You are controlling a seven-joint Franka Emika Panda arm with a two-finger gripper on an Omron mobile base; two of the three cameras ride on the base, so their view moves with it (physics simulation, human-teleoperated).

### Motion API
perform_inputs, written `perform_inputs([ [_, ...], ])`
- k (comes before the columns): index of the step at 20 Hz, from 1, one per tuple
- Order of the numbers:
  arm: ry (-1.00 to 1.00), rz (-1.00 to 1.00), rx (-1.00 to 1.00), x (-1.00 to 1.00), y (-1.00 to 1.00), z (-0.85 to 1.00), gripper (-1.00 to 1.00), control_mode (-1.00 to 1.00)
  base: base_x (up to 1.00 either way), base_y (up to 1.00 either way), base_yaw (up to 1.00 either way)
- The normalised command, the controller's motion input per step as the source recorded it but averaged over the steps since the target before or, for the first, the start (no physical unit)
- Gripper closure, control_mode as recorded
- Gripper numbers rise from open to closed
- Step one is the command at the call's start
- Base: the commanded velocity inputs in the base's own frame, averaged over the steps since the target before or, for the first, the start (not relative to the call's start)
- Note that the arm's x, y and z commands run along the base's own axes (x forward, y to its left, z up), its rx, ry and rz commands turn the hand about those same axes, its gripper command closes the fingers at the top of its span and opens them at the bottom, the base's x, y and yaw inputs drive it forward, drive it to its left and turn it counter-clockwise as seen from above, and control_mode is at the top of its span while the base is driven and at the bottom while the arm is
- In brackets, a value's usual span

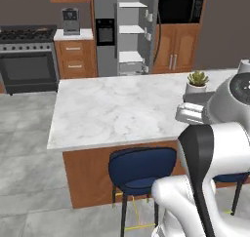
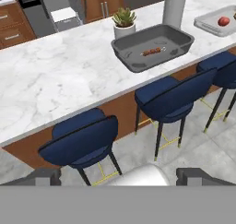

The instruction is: Place the cold items (onion and peach) from the fridge in one tupperware on the dining counter. Place the warm items (hot dog and kebab skewer) in the stove area in another tupperware.

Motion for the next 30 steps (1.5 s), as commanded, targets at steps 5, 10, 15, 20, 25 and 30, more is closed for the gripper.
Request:
perform_inputs([
  [5, 0.00, 0.00, 0.00, 0.00, 0.00, 0.00, -1.00, 1.00, -0.07, 1.00, 0.00],
  [10, 0.00, 0.00, 0.00, 0.00, 0.00, 0.00, -1.00, 1.00, -0.01, 1.00, 0.00],
  [15, 0.00, 0.00, 0.00, 0.00, 0.00, 0.00, -1.00, 1.00, 0.00, 1.00, 0.00],
  [20, 0.00, 0.00, 0.00, 0.00, 0.00, 0.00, -1.00, 1.00, 0.15, 1.00, -0.01],
  [25, 0.00, 0.00, 0.00, 0.00, 0.00, 0.00, -1.00, 1.00, 0.50, 1.00, -0.10],
  [30, 0.00, 0.00, 0.00, 0.00, 0.00, 0.00, -1.00, 1.00, 0.85, 1.00, -0.21],
])
